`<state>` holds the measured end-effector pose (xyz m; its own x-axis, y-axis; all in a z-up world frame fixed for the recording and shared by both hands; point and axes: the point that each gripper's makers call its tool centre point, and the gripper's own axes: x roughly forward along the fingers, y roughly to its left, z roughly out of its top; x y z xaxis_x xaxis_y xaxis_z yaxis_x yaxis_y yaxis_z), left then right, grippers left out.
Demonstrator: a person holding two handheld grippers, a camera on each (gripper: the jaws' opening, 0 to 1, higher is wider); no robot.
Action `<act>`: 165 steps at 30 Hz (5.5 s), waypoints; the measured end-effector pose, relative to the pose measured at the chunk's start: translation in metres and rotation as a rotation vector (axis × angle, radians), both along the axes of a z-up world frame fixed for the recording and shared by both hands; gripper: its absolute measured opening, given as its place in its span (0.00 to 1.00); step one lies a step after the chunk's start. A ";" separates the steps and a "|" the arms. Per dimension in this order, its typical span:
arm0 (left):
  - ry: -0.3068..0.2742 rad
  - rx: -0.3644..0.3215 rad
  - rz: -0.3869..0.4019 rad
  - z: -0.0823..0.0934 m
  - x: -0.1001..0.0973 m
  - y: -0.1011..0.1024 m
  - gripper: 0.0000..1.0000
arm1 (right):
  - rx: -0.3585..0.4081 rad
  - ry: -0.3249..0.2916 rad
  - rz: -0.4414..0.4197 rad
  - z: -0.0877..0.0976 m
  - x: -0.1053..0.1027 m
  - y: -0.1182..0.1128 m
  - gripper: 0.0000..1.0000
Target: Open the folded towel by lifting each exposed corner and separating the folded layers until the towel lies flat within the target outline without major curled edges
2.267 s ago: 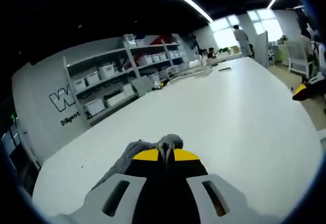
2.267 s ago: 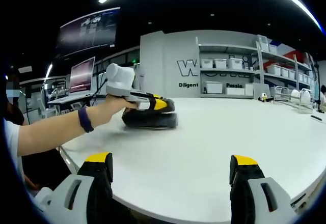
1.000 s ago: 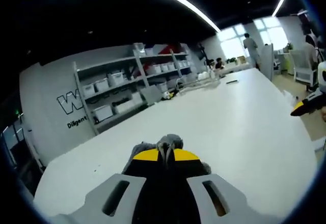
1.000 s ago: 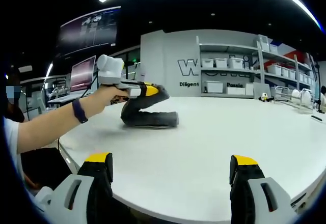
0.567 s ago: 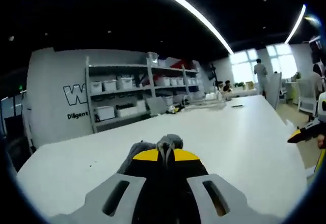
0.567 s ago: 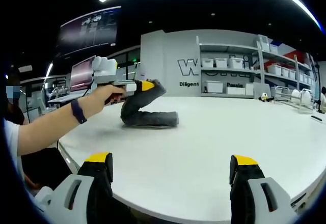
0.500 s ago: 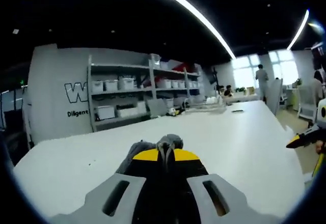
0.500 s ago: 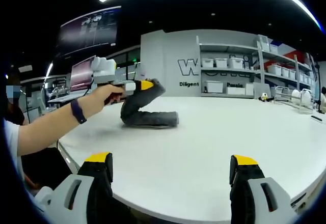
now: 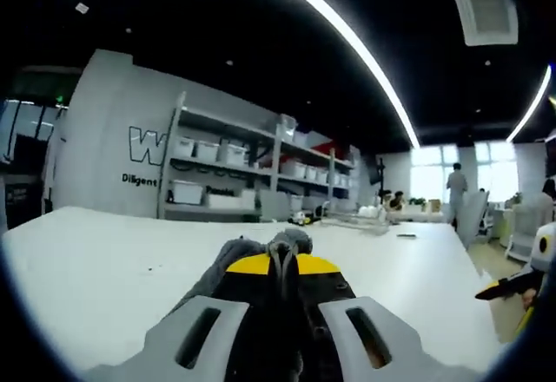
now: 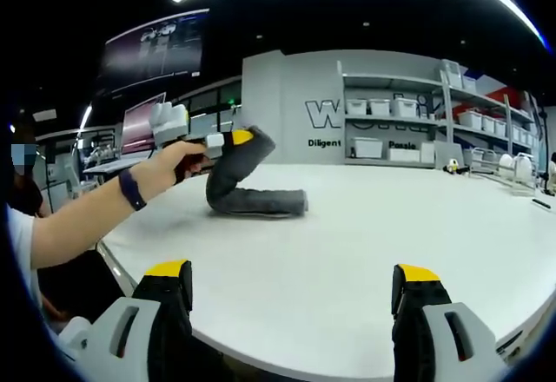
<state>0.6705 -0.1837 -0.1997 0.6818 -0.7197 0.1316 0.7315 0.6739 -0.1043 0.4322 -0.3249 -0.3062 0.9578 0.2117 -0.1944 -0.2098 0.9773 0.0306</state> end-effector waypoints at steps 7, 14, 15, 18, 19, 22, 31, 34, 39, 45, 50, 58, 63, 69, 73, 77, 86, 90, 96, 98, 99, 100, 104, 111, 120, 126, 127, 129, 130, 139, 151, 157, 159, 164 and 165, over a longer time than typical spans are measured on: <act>0.038 -0.151 0.021 0.007 0.005 0.020 0.05 | 0.001 0.001 -0.003 0.000 0.000 -0.001 0.97; 0.060 -0.262 0.027 0.008 0.002 0.034 0.05 | 0.000 0.002 0.000 -0.001 0.000 0.000 0.97; 0.061 -0.266 0.026 0.007 0.001 0.035 0.05 | 0.000 0.003 0.002 -0.001 0.000 0.001 0.97; 0.060 -0.305 0.033 0.008 -0.002 0.041 0.05 | -0.001 0.000 0.002 -0.001 -0.001 0.001 0.97; 0.060 -0.328 0.031 0.009 -0.003 0.043 0.05 | -0.001 -0.001 0.002 0.000 -0.001 0.001 0.97; 0.070 -0.384 0.037 0.009 -0.004 0.051 0.06 | 0.001 0.000 -0.002 -0.001 -0.001 -0.001 0.97; 0.072 -0.508 0.074 0.011 -0.008 0.074 0.06 | 0.003 -0.001 -0.001 -0.002 -0.002 -0.001 0.97; 0.070 -0.551 0.084 0.010 -0.011 0.082 0.06 | 0.005 -0.001 -0.004 -0.003 -0.003 -0.002 0.97; 0.074 -0.609 0.104 0.008 -0.014 0.093 0.06 | 0.006 0.001 -0.006 -0.003 -0.002 -0.003 0.97; 0.095 -0.676 0.109 0.004 -0.016 0.102 0.06 | 0.003 0.001 -0.001 -0.003 -0.001 -0.001 0.97; 0.103 -0.712 0.126 0.001 -0.017 0.111 0.06 | 0.000 0.001 0.003 -0.003 0.000 0.000 0.97; 0.103 -0.763 0.158 -0.003 -0.024 0.125 0.07 | 0.000 0.001 0.003 -0.002 0.000 0.000 0.97; 0.115 -0.832 0.182 -0.007 -0.030 0.138 0.07 | -0.001 -0.002 0.008 -0.001 0.000 0.001 0.97; 0.120 -0.914 0.219 -0.010 -0.037 0.153 0.07 | 0.002 -0.002 0.005 -0.001 0.000 0.000 0.97; 0.146 -1.000 0.238 -0.015 -0.038 0.163 0.08 | 0.003 -0.004 0.006 0.000 -0.001 0.000 0.97; 0.167 -1.078 0.262 -0.020 -0.038 0.173 0.09 | 0.005 -0.007 0.003 0.001 -0.001 -0.001 0.97; 0.231 -1.236 0.284 -0.030 -0.042 0.188 0.10 | 0.008 -0.009 0.003 0.001 -0.002 -0.001 0.97; 0.243 -1.289 0.306 -0.035 -0.042 0.198 0.10 | 0.011 -0.010 -0.001 0.001 -0.002 -0.002 0.97; 0.253 -1.331 0.330 -0.038 -0.043 0.207 0.10 | 0.012 -0.009 -0.001 0.000 -0.003 -0.003 0.97; 0.252 -1.339 0.336 -0.038 -0.048 0.208 0.10 | 0.012 -0.010 -0.002 0.000 -0.003 -0.003 0.97; 0.252 -1.343 0.342 -0.038 -0.049 0.209 0.10 | 0.012 -0.010 -0.003 0.000 -0.003 -0.003 0.97; 0.253 -1.346 0.346 -0.038 -0.049 0.210 0.10 | 0.012 -0.010 -0.004 0.000 -0.003 -0.003 0.97; 0.258 -1.348 0.363 -0.040 -0.051 0.210 0.10 | 0.012 -0.009 -0.003 0.000 -0.003 -0.003 0.97; 0.257 -1.326 0.372 -0.038 -0.055 0.208 0.11 | 0.011 -0.009 -0.003 0.000 -0.003 -0.003 0.97; 0.222 -1.231 0.419 -0.036 -0.062 0.212 0.15 | 0.011 -0.010 -0.003 0.000 -0.004 -0.002 0.97; 0.166 -1.104 0.457 -0.037 -0.071 0.217 0.17 | 0.010 -0.009 -0.001 0.000 -0.004 -0.001 0.97; 0.154 -1.078 0.470 -0.038 -0.073 0.219 0.17 | 0.010 -0.010 -0.001 0.000 -0.004 -0.001 0.97; 0.117 -1.011 0.488 -0.037 -0.078 0.222 0.19 | 0.010 -0.012 -0.001 0.001 -0.004 -0.002 0.97; 0.101 -0.990 0.488 -0.036 -0.081 0.223 0.20 | 0.010 -0.012 -0.002 0.001 -0.004 -0.002 0.97; -0.080 -0.795 0.592 -0.020 -0.107 0.249 0.27 | 0.003 -0.007 0.002 0.000 -0.004 0.002 0.97; -0.336 -0.557 0.660 0.015 -0.155 0.267 0.30 | -0.008 -0.008 0.014 0.002 -0.003 0.007 0.97; -0.351 -0.350 0.623 0.016 -0.163 0.251 0.38 | -0.011 -0.007 0.013 0.003 -0.003 0.007 0.97; -0.336 -0.283 0.623 0.012 -0.164 0.247 0.41 | -0.012 -0.006 0.014 0.003 -0.003 0.008 0.97; -0.359 -0.213 0.613 0.016 -0.173 0.241 0.47 | -0.015 -0.008 0.018 0.003 -0.003 0.009 0.97; -0.354 -0.184 0.612 0.016 -0.174 0.240 0.49 | -0.016 -0.007 0.018 0.003 -0.003 0.009 0.97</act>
